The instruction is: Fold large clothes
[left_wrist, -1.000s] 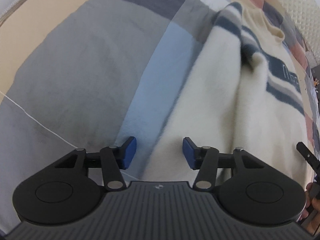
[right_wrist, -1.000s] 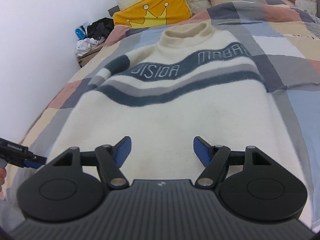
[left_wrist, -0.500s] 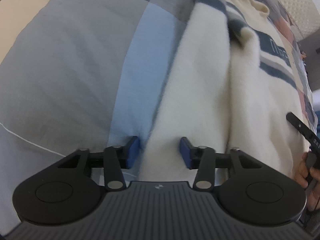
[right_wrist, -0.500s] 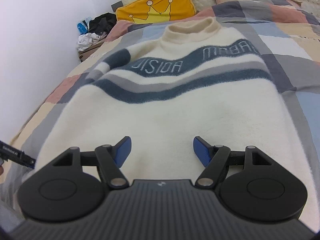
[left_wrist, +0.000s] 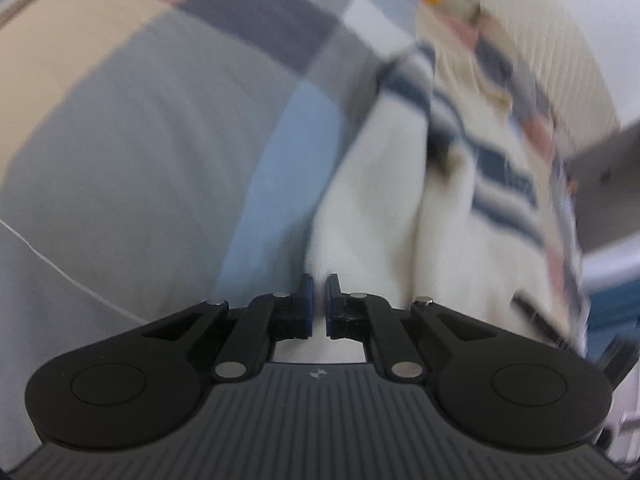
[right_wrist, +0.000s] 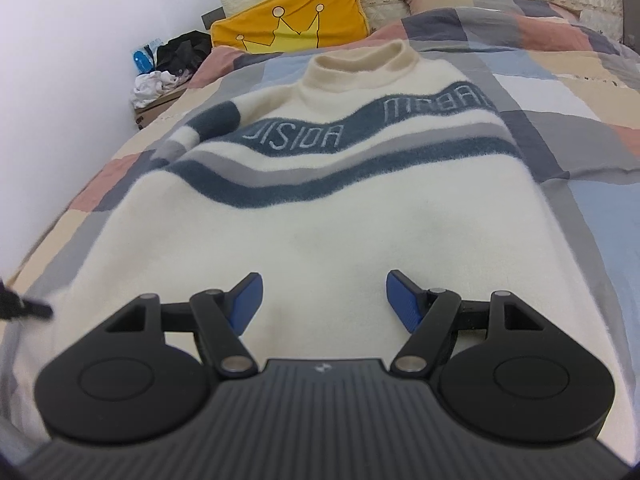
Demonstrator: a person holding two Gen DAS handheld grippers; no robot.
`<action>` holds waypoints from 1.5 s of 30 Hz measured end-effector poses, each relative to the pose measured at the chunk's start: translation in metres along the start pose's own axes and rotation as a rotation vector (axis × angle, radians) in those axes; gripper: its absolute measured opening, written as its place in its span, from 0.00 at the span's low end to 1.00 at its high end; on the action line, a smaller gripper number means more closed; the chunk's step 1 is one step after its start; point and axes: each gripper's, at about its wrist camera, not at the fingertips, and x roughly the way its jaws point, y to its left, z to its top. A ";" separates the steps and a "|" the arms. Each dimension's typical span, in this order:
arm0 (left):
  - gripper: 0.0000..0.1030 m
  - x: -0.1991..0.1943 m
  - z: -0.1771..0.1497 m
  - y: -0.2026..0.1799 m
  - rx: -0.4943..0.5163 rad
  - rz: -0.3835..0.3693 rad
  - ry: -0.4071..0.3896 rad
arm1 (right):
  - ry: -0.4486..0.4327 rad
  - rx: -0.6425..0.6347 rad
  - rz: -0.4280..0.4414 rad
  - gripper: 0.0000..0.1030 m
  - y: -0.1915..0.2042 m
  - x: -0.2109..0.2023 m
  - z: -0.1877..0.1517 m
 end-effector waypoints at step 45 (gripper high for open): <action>0.42 -0.023 0.280 0.116 -0.215 0.497 -0.273 | -0.003 0.045 -0.074 0.68 0.005 0.022 0.009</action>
